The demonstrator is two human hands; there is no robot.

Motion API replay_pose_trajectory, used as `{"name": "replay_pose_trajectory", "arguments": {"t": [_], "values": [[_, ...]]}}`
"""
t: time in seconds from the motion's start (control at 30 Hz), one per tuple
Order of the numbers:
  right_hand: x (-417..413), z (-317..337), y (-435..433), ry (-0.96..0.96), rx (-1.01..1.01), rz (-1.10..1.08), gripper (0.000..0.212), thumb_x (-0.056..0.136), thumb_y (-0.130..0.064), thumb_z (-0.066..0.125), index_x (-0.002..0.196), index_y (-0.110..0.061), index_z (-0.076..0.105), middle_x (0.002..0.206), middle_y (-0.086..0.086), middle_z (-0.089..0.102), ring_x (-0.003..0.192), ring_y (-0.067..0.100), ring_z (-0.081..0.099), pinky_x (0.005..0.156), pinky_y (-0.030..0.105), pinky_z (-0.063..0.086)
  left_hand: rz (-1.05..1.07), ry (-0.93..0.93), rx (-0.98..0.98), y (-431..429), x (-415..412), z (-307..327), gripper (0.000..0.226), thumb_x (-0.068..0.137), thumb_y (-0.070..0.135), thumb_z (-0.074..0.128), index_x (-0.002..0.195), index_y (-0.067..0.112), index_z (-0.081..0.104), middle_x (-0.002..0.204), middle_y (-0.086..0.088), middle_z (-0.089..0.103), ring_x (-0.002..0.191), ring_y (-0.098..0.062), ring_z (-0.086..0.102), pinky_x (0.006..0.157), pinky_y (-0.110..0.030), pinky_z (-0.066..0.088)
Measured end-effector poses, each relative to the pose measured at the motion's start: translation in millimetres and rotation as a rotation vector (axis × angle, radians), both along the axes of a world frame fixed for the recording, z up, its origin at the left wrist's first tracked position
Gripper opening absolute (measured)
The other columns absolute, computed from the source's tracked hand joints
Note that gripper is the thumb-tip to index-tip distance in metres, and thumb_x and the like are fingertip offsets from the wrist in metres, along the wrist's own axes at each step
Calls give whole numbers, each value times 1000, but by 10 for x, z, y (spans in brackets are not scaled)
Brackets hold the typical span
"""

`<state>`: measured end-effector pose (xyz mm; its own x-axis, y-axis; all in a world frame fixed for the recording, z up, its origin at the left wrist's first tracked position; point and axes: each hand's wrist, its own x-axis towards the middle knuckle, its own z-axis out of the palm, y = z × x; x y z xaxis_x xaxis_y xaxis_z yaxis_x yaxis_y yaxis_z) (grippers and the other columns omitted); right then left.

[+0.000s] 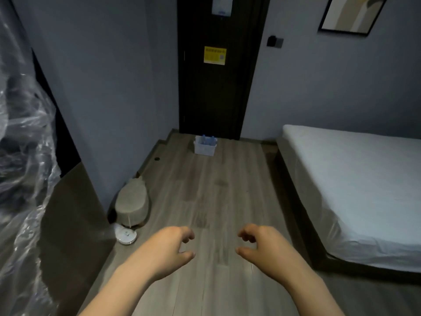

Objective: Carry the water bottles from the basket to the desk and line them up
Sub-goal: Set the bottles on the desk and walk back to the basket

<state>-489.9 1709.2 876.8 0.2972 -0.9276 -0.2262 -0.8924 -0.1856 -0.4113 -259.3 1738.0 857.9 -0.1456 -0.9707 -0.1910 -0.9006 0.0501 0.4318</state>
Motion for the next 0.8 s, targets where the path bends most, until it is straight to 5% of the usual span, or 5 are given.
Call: {"name": "replay_pose_trajectory", "arguments": {"t": [0.8], "values": [[663,50,-4071,-12,-92,0,40,85,-40,64,122,-28,60,116,-12,63,105,1,58,89,14,46,-8,68,-71,-4121,695,23,36,84,40,63,116,25,59,117,7,61,107,-6,57,87,-17,42]]}}
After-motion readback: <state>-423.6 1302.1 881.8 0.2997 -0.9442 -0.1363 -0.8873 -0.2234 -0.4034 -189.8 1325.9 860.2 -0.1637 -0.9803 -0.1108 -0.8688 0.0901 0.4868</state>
